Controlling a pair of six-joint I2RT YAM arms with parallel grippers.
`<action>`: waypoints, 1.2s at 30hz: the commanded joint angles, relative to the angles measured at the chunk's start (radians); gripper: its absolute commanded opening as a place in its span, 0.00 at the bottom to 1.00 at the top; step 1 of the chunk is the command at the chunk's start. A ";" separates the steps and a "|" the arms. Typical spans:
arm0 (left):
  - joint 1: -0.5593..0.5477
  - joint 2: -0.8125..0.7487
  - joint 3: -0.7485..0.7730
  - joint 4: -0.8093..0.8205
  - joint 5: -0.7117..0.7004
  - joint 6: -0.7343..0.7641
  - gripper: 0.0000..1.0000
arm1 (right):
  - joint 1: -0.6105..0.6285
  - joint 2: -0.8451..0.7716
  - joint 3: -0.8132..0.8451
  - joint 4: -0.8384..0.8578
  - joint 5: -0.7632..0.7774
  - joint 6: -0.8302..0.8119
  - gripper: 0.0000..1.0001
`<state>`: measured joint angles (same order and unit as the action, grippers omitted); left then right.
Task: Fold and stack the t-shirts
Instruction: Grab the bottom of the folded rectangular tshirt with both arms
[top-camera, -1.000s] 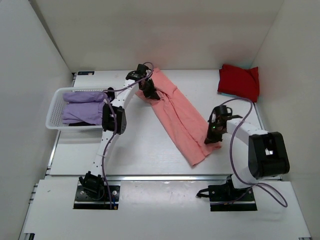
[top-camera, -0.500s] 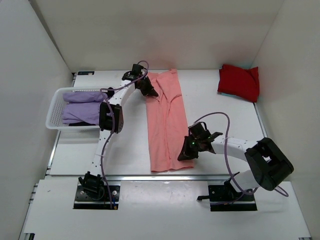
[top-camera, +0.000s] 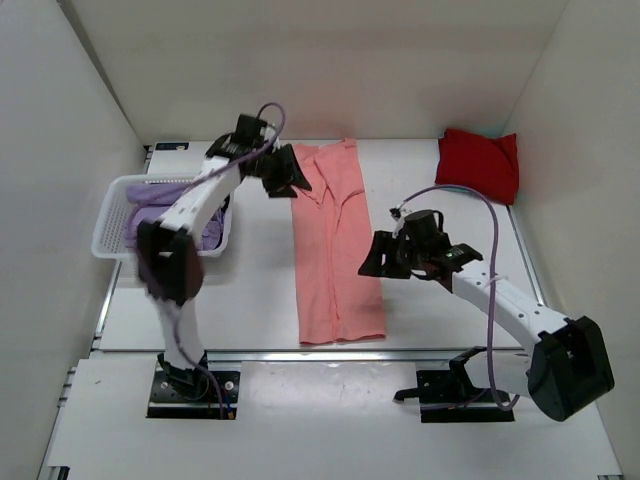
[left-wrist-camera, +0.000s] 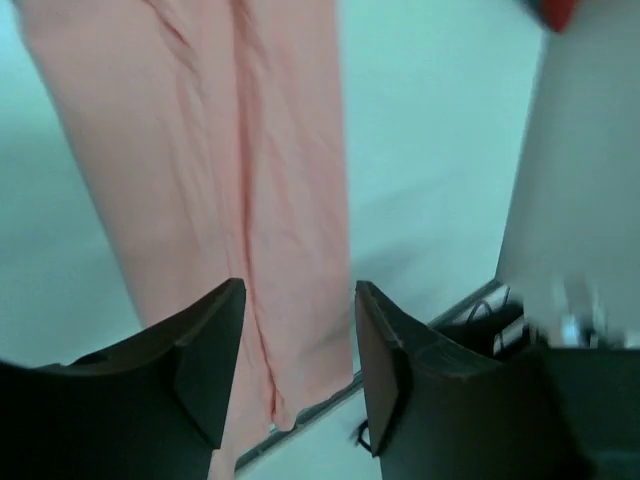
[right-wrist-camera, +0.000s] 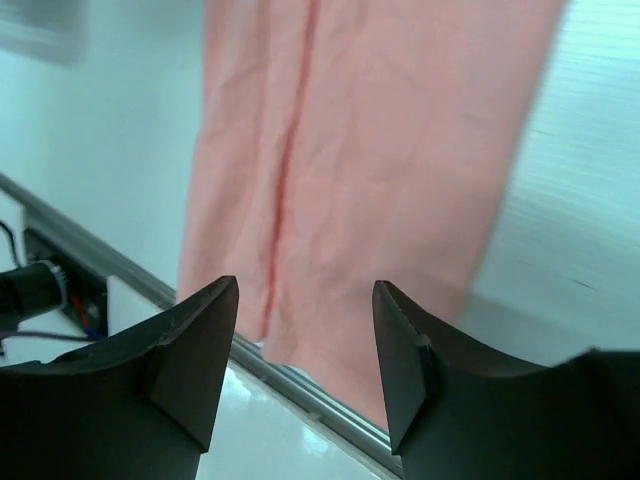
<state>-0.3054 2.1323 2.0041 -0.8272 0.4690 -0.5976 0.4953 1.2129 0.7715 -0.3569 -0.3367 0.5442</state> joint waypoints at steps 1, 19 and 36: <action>-0.086 -0.433 -0.529 0.102 -0.047 0.046 0.60 | -0.047 -0.042 -0.015 -0.132 0.024 -0.098 0.54; -0.321 -1.076 -1.614 0.572 -0.116 -0.445 0.63 | -0.007 -0.222 -0.365 -0.108 -0.038 0.095 0.53; -0.514 -0.819 -1.510 0.556 -0.124 -0.420 0.00 | 0.145 -0.092 -0.341 -0.086 -0.139 0.112 0.00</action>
<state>-0.8181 1.3674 0.4744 -0.1696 0.3328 -1.0679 0.5747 1.1183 0.3847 -0.3702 -0.4503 0.6765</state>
